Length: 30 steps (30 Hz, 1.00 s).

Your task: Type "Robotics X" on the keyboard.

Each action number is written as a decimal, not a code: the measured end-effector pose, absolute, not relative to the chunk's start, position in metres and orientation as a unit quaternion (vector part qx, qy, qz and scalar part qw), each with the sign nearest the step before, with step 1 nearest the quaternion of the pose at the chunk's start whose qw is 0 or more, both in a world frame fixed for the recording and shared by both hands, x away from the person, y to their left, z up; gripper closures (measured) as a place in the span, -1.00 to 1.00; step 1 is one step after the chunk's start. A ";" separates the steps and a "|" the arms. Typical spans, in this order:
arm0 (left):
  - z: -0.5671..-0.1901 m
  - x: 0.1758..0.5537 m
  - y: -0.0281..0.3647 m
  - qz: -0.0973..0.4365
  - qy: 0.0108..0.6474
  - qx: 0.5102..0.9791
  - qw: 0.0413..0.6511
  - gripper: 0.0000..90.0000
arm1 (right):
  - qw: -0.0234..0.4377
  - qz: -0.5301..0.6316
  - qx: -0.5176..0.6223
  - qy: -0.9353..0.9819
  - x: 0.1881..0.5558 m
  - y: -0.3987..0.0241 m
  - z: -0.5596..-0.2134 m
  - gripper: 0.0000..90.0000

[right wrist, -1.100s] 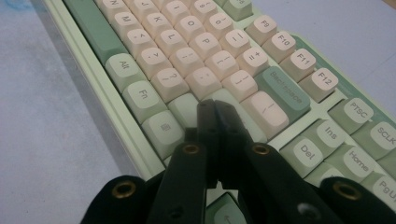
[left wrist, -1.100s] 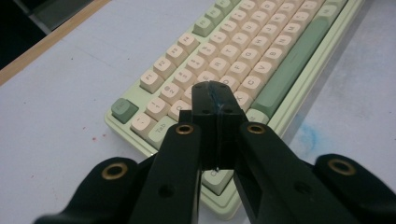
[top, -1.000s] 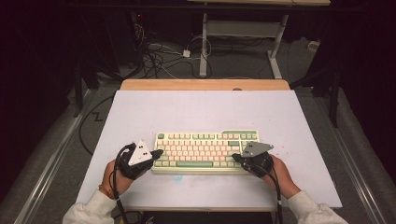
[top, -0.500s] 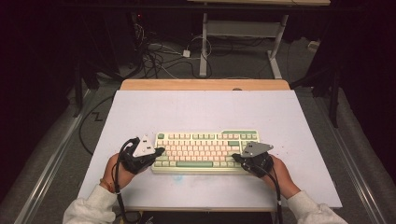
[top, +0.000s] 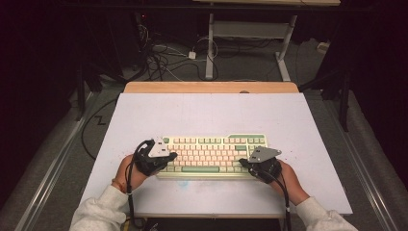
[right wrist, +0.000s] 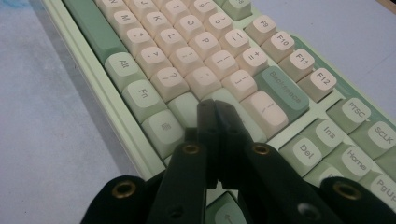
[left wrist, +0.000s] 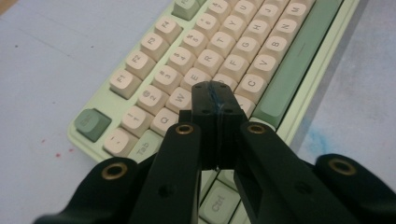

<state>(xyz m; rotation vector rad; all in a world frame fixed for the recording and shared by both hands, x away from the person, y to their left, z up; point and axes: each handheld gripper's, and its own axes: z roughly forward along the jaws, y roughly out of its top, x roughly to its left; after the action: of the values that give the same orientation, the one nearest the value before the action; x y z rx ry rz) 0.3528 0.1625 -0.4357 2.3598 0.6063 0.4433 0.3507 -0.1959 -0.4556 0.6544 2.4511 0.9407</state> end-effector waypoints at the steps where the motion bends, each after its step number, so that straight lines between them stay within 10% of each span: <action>1: -0.437 0.353 0.160 0.170 0.229 0.902 0.323 0.95 | 0.216 0.339 0.236 0.884 0.351 -0.196 -0.456 1.00; 30: -0.449 0.359 0.138 0.153 0.206 0.914 0.313 0.95 | 0.219 0.338 0.233 0.885 0.349 -0.196 -0.456 1.00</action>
<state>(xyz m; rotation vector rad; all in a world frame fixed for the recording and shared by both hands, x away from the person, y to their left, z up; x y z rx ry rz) 0.3585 0.1380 -0.4488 2.4122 0.5440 0.4041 0.3494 -0.1961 -0.4557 0.6455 2.4487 0.9356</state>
